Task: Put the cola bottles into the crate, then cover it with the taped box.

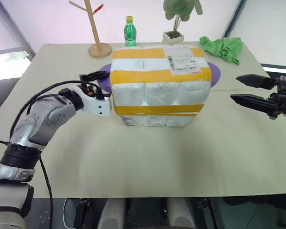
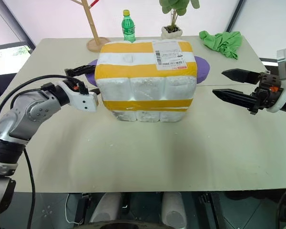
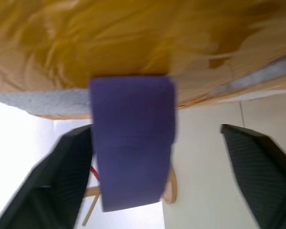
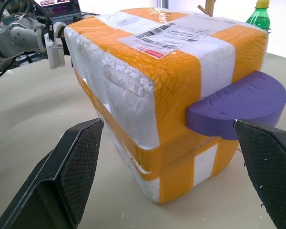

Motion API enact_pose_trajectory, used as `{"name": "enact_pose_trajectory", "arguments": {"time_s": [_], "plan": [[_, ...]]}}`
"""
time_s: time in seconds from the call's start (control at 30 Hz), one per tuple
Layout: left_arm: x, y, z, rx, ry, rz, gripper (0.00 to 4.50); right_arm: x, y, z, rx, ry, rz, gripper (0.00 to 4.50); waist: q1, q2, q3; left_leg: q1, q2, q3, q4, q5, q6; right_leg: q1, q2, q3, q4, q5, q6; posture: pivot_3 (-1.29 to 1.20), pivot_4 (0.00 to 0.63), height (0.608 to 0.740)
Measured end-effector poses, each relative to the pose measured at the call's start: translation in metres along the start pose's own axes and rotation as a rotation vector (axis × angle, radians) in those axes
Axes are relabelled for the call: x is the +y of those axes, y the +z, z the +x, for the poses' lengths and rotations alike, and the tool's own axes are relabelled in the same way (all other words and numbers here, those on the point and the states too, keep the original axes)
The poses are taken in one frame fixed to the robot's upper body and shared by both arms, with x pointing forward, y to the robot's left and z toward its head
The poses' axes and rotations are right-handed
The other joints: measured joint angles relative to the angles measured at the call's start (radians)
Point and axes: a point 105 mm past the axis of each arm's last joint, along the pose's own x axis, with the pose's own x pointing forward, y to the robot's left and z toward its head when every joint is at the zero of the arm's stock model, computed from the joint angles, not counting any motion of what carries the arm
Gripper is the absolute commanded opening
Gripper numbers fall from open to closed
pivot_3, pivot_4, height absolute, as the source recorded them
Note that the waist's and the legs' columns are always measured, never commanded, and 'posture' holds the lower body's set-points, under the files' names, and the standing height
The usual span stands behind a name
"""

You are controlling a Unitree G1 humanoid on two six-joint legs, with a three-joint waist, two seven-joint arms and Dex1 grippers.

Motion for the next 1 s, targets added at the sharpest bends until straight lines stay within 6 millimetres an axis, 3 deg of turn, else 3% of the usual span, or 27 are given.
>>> {"name": "enact_pose_trajectory", "arguments": {"time_s": [0.13, 0.3, 0.5, 0.6, 0.73, 0.8, 0.9, 1.0], "plan": [[-0.003, 0.003, -0.008, -0.012, -0.004, 0.016, 4.45, 0.0, -0.002, -0.001, 0.009, 0.001, -0.008, 4.5, -0.002, 0.0, 0.0, 0.0, 0.0, 0.0, 0.0, 0.0, 0.0, 0.0, 0.0, 0.0, 0.0, 0.0, 0.0, 0.0, 0.15, 0.74], [-0.004, 0.006, -0.033, -0.016, 0.015, -0.045, 4.45, 0.001, -0.016, -0.007, 0.068, 0.002, 0.007, 4.5, -0.003, 0.0, 0.0, 0.0, 0.001, 0.0, 0.0, 0.0, 0.0, 0.0, 0.0, 0.0, 0.0, 0.0, 0.0, 0.0, 0.15, 0.74], [0.015, 0.035, -0.065, -0.121, 0.05, -0.237, 4.45, -0.004, -0.025, -0.011, 0.105, -0.002, 0.004, 4.5, -0.002, 0.0, 0.0, 0.001, 0.001, 0.0, 0.0, 0.0, 0.0, 0.0, 0.0, 0.0, 0.0, 0.0, -0.001, 0.0, 0.15, 0.74], [0.022, 0.035, -0.081, -0.09, 0.043, -0.483, 4.45, -0.007, -0.03, -0.009, 0.123, -0.001, 0.012, 4.5, -0.005, 0.0, 0.0, 0.001, 0.001, 0.0, 0.0, 0.0, 0.0, 0.001, 0.0, 0.0, 0.0, 0.0, -0.001, 0.0, 0.15, 0.74], [0.017, 0.022, -0.11, -0.021, 0.01, -1.049, 4.45, -0.011, -0.028, -0.006, 0.125, 0.002, 0.013, 4.5, -0.01, 0.001, 0.0, 0.003, 0.004, 0.0, -0.001, 0.0, 0.0, 0.001, 0.003, 0.001, 0.0, 0.0, -0.001, 0.0, 0.15, 0.74], [0.025, 0.013, -0.125, -0.041, 0.06, -1.29, 4.45, -0.012, -0.026, -0.002, 0.121, 0.013, 0.006, 4.5, -0.008, 0.001, 0.0, 0.003, 0.006, 0.0, 0.0, 0.0, 0.0, 0.001, 0.005, 0.001, 0.0, 0.0, -0.003, 0.0, 0.15, 0.74], [0.034, 0.004, -0.143, -0.088, 0.118, -1.515, 4.45, -0.015, -0.024, 0.0, 0.124, 0.018, -0.004, 4.5, -0.007, 0.001, 0.0, 0.004, 0.007, 0.0, 0.0, 0.0, 0.0, 0.001, 0.006, 0.001, 0.0, -0.001, -0.006, 0.0, 0.15, 0.74], [0.029, 0.006, -0.152, -0.127, 0.073, -1.674, 4.45, -0.019, -0.029, 0.0, 0.133, 0.02, 0.009, 4.5, -0.004, 0.001, 0.0, 0.004, 0.007, 0.0, -0.001, 0.0, 0.0, 0.002, 0.006, 0.001, -0.001, -0.001, -0.007, 0.0, 0.15, 0.74]]}}
